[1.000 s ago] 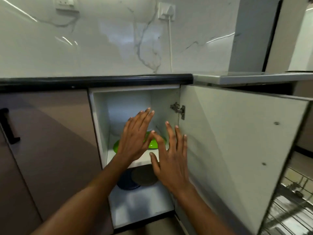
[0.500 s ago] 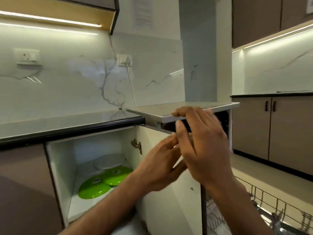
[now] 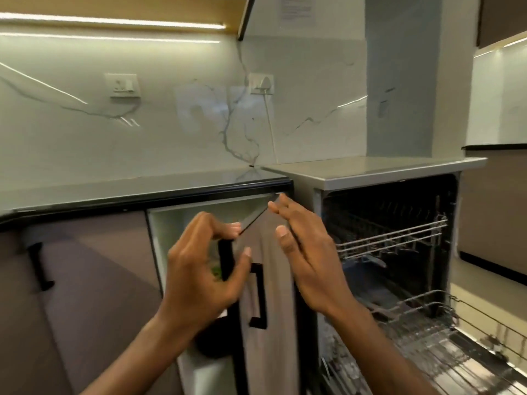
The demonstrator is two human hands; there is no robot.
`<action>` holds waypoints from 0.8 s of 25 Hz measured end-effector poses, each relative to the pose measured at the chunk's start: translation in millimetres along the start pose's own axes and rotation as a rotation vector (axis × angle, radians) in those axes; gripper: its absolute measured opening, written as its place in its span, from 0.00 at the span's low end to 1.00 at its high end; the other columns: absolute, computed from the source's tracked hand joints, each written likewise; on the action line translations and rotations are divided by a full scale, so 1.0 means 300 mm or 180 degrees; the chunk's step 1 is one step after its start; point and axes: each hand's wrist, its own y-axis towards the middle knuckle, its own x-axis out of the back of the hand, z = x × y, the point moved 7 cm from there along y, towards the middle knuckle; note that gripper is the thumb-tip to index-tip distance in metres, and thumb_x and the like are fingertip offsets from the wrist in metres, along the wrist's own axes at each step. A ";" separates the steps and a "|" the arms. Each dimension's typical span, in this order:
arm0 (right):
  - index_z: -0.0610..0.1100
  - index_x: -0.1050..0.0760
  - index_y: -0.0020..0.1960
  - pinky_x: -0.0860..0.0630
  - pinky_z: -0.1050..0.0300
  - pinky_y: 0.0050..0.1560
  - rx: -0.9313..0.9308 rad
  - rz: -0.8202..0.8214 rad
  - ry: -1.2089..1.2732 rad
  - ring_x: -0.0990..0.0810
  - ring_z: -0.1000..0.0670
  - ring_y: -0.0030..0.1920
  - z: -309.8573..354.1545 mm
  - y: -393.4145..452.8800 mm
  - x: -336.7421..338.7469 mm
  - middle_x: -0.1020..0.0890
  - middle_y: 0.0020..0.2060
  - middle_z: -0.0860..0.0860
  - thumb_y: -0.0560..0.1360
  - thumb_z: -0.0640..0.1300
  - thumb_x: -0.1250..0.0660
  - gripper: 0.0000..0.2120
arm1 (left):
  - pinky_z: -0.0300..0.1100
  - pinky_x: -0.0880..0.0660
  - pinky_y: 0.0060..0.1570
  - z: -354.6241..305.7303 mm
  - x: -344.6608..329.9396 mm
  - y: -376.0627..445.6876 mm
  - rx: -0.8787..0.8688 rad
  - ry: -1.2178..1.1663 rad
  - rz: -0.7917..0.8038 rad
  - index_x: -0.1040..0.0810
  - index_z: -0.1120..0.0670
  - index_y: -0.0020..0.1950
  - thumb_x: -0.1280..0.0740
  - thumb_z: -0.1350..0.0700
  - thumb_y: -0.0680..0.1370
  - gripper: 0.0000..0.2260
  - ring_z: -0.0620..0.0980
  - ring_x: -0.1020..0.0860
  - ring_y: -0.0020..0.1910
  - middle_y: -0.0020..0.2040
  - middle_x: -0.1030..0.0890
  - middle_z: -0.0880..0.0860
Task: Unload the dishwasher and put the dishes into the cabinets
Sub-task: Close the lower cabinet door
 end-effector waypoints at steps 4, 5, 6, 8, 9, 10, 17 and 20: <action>0.63 0.57 0.84 0.55 0.32 0.82 0.0172 0.0914 -0.0916 0.69 0.49 0.83 -0.110 0.098 -0.390 0.67 0.83 0.57 0.84 0.67 0.48 0.33 | 0.40 0.26 0.62 0.248 0.127 -0.058 -0.0121 0.1185 -0.0328 0.20 0.60 0.61 0.30 0.61 0.79 0.11 0.50 0.21 0.57 0.57 0.20 0.55; 0.63 0.60 0.84 0.56 0.31 0.82 0.0282 0.0937 -0.1014 0.71 0.47 0.83 -0.110 0.113 -0.464 0.69 0.83 0.55 0.84 0.67 0.47 0.35 | 0.47 0.28 0.68 0.308 0.130 -0.063 -0.0176 0.1742 -0.0213 0.21 0.58 0.67 0.32 0.60 0.80 0.15 0.55 0.22 0.63 0.62 0.20 0.56; 0.61 0.60 0.85 0.56 0.30 0.81 0.0358 0.0870 -0.1038 0.71 0.45 0.82 -0.107 0.125 -0.517 0.69 0.83 0.54 0.83 0.67 0.46 0.36 | 0.54 0.31 0.73 0.348 0.117 -0.064 -0.0257 0.2268 -0.0080 0.23 0.56 0.72 0.34 0.60 0.81 0.19 0.58 0.25 0.71 0.70 0.22 0.56; 0.57 0.58 0.85 0.56 0.30 0.81 0.0436 0.0653 -0.1051 0.70 0.42 0.83 -0.116 0.134 -0.587 0.66 0.84 0.50 0.83 0.66 0.45 0.38 | 0.62 0.38 0.77 0.400 0.085 -0.076 -0.0464 0.2771 0.0197 0.30 0.54 0.79 0.36 0.64 0.80 0.27 0.59 0.36 0.81 0.80 0.31 0.55; 0.55 0.58 0.86 0.56 0.30 0.81 0.0436 0.0546 -0.1121 0.68 0.40 0.83 -0.129 0.138 -0.604 0.66 0.84 0.48 0.83 0.66 0.45 0.38 | 0.63 0.39 0.77 0.418 0.084 -0.076 -0.0637 0.2798 0.0269 0.31 0.54 0.80 0.36 0.65 0.79 0.28 0.58 0.38 0.82 0.81 0.34 0.54; 0.54 0.57 0.86 0.56 0.30 0.81 0.0452 0.0468 -0.1212 0.67 0.39 0.83 -0.142 0.141 -0.621 0.65 0.84 0.45 0.83 0.66 0.45 0.38 | 0.63 0.39 0.77 0.426 0.092 -0.080 -0.0841 0.2734 0.0281 0.31 0.54 0.80 0.36 0.66 0.80 0.28 0.57 0.37 0.82 0.81 0.33 0.54; 0.53 0.54 0.86 0.50 0.27 0.79 0.0644 0.0381 -0.1700 0.59 0.37 0.84 -0.303 0.058 -0.758 0.58 0.85 0.42 0.84 0.65 0.48 0.36 | 0.60 0.39 0.79 0.531 -0.074 -0.186 -0.0597 0.3074 0.0905 0.43 0.59 0.84 0.37 0.48 0.82 0.34 0.58 0.46 0.84 0.85 0.46 0.59; 0.55 0.52 0.86 0.50 0.28 0.80 0.0602 0.0277 -0.1977 0.58 0.37 0.85 -0.372 0.037 -0.812 0.56 0.85 0.43 0.84 0.66 0.45 0.35 | 0.59 0.44 0.81 0.642 -0.082 -0.187 -0.0208 0.3376 0.0989 0.49 0.60 0.85 0.40 0.48 0.83 0.35 0.59 0.51 0.85 0.85 0.52 0.60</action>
